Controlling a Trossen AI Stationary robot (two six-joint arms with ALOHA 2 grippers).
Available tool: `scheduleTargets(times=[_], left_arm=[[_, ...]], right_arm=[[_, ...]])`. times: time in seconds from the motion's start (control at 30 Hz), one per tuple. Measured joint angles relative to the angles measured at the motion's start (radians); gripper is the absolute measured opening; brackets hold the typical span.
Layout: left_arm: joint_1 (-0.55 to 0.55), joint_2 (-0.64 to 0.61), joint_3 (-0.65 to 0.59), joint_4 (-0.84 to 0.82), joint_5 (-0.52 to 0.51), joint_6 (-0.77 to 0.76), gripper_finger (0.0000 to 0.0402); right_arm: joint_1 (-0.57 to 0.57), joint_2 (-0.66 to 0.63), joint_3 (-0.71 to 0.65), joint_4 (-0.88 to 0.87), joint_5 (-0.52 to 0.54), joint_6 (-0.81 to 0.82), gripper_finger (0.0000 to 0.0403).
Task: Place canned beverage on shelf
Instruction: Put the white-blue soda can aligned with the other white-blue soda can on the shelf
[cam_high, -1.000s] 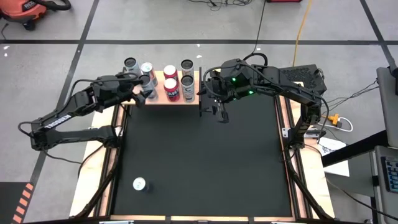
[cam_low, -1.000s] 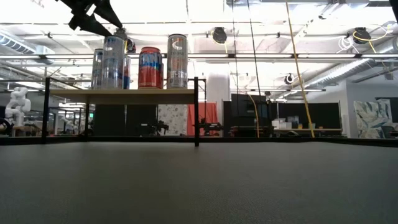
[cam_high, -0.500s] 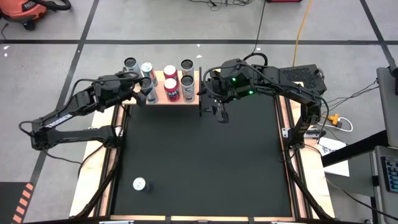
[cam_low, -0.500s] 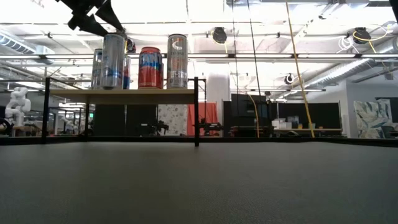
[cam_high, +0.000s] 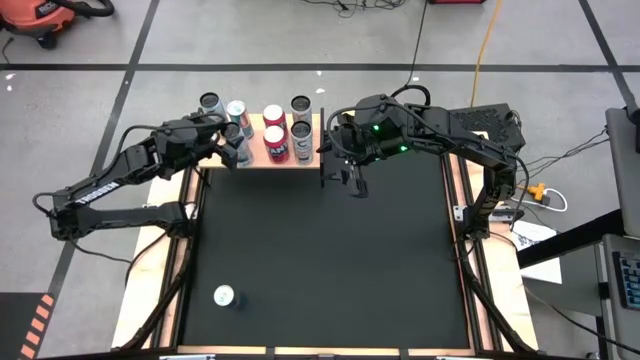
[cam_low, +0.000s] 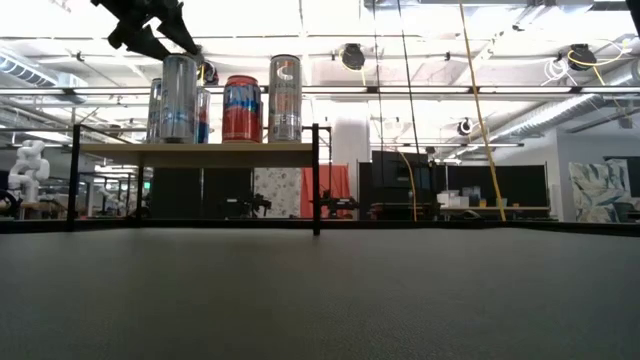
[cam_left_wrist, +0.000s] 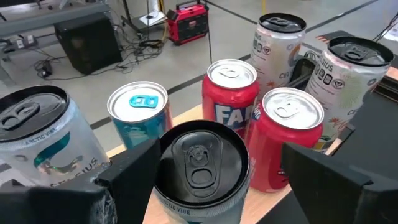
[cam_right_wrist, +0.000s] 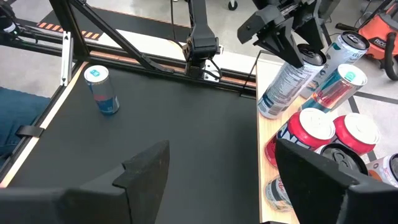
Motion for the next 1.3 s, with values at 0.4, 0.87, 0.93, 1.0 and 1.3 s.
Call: scheduleTargets(times=[0.4, 0.87, 0.93, 1.0, 1.3], left_arm=[[-0.001, 0.000, 0.005, 0.076, 0.064, 0.032, 0.0336], [-0.001, -0.005, 0.190, -0.304, 0.285, 0.025, 0.0336], [-0.001, -0.005, 0.190, -0.338, 0.285, 0.020, 0.0336], [-0.001, -0.005, 0.190, -0.346, 0.286, 0.004, 0.0336], [-0.001, 0.005, 0.190, -0.345, 0.286, -0.002, 0.0336]], right_arm=[[0.000, 0.000, 0.000, 0.000, 0.000, 0.000, 0.0270], [0.000, 0.000, 0.000, -0.043, 0.000, 0.020, 0.0270], [0.000, 0.000, 0.000, -0.042, 0.000, 0.021, 0.0270], [0.000, 0.000, 0.000, -0.040, 0.000, 0.022, 0.0270], [0.000, 0.000, 0.000, -0.037, 0.000, 0.023, 0.0270]])
